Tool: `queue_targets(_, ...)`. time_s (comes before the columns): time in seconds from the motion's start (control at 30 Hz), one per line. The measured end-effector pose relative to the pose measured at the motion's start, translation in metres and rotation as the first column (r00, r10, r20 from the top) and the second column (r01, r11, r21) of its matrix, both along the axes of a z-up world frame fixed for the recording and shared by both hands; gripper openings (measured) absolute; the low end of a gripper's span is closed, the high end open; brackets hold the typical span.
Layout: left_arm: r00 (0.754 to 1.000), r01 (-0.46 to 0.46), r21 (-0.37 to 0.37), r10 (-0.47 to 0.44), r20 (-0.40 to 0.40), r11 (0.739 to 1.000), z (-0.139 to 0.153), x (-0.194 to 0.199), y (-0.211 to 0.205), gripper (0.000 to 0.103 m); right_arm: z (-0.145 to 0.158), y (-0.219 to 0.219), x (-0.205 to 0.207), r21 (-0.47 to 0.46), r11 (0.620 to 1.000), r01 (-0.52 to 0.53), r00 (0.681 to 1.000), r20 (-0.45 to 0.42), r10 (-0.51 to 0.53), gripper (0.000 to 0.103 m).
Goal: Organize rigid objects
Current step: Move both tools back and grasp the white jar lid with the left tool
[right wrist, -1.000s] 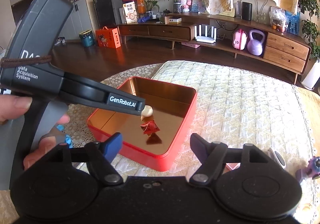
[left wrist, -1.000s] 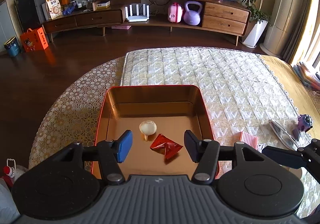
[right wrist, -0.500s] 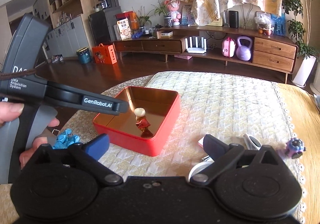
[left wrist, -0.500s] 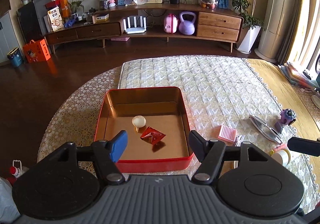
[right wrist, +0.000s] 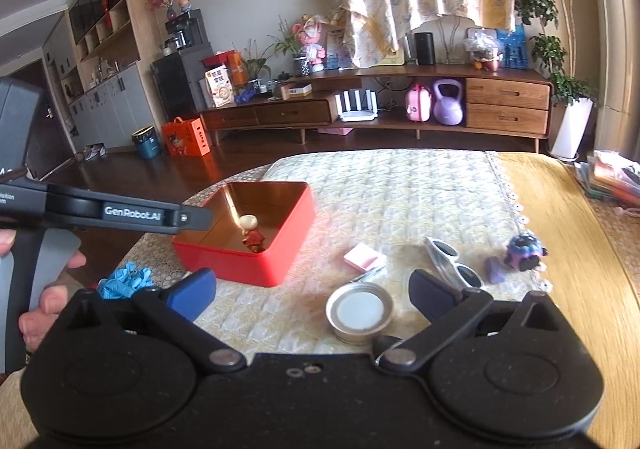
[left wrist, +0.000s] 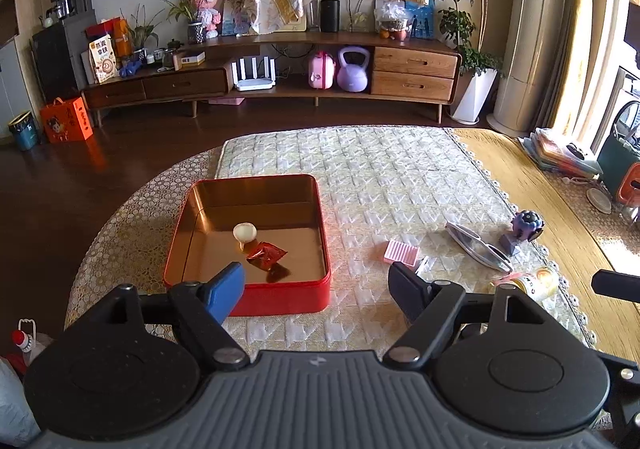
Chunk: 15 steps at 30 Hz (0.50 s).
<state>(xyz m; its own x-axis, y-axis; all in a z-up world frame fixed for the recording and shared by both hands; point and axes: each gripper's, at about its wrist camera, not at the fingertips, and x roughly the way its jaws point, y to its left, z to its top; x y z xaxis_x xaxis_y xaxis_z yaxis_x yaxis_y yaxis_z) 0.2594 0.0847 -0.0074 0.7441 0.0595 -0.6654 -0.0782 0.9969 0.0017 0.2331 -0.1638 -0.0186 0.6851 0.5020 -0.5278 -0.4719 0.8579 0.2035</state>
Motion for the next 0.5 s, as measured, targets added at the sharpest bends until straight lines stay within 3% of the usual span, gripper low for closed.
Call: queue_targets(0.5,0.998,0.048,-0.041,-0.047,0.039,0.998,-0.017,-0.038,-0.047,0.083,-0.030,-0.061,-0.039,-0.059,0.996,0.066,0.998,0.007,-0.065,0.103)
